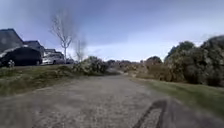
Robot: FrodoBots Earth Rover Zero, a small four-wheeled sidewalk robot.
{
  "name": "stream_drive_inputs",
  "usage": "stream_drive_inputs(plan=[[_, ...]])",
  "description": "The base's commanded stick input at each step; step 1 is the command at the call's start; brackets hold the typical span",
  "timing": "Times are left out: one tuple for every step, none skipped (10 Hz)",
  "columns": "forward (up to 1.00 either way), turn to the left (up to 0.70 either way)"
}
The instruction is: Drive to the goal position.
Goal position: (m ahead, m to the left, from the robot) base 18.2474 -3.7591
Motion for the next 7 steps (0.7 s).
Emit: stream_drive_inputs(plan=[[1.0,0.0],[1.0,0.0],[1.0,0.0],[1.0,0.0],[1.0,0.0],[1.0,0.0],[1.0,0.0]])
